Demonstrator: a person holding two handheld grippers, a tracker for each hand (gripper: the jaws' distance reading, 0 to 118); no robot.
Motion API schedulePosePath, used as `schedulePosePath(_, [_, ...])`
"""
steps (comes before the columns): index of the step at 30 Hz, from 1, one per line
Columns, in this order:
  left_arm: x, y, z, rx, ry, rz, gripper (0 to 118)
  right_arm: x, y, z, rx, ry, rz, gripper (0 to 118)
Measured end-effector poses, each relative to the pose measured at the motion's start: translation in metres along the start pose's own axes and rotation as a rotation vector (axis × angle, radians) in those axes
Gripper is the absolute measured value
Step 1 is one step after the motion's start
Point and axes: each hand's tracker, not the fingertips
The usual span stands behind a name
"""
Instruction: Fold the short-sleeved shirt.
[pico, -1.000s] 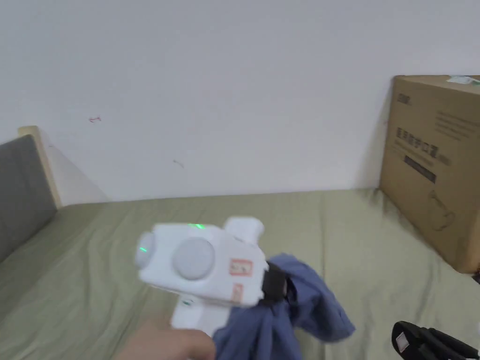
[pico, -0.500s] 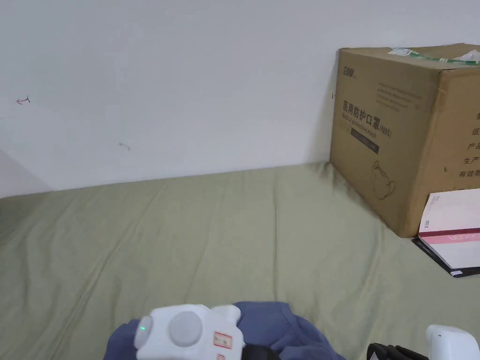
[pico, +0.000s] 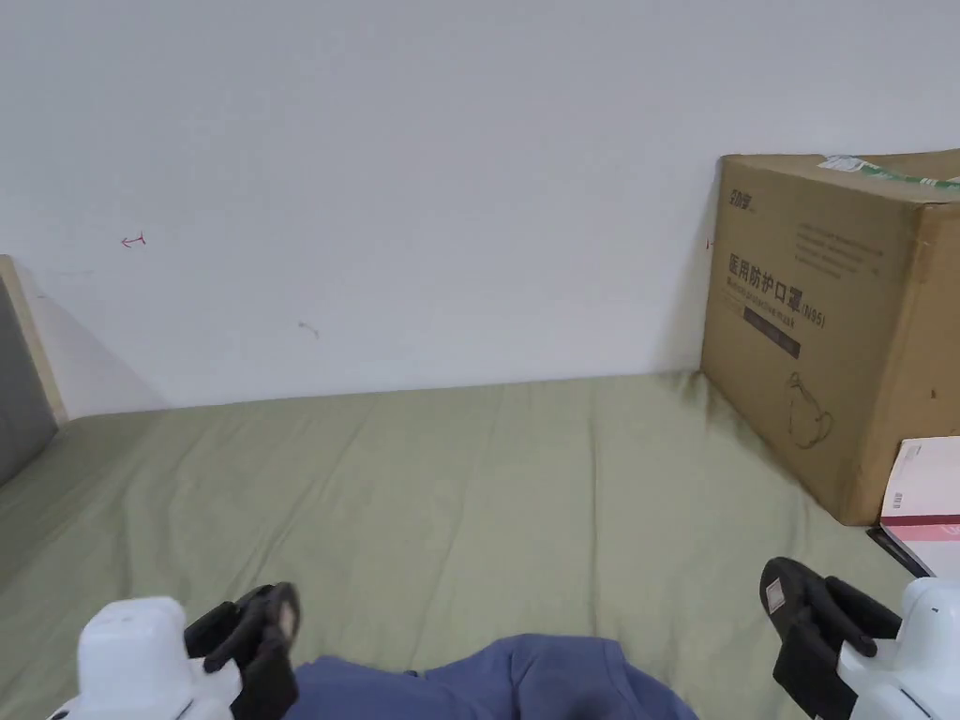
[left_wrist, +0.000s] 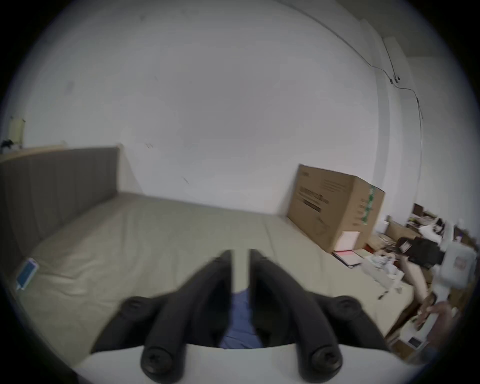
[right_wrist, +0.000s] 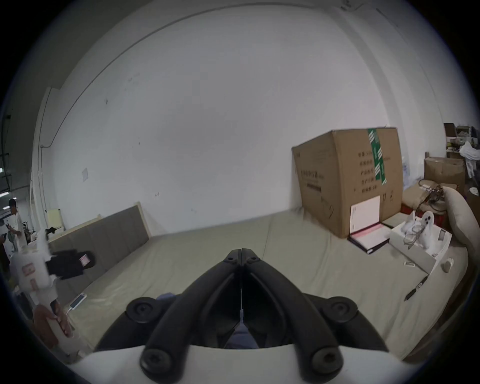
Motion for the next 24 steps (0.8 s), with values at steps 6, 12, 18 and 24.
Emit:
schedulePosePath(6, [0.007,-0.017,0.032,0.086,0.096,-0.061,0,-0.009,-0.008,-0.001,0.003,-0.03,0.015,0])
schedulePosePath(12, [0.001,-0.018,0.028,0.065,0.096,-0.042,0,-0.016,-0.008,-0.005,-0.014,0.002,0.026,0])
schedulePosePath(18, [-0.011,-0.014,0.018,0.061,0.111,0.023,0,-0.024,-0.008,-0.014,-0.029,0.023,0.053,0])
schedulePosePath(24, [-0.047,0.03,-0.081,-0.258,0.05,0.072,0,-0.025,-0.009,-0.028,-0.099,0.035,0.06,0])
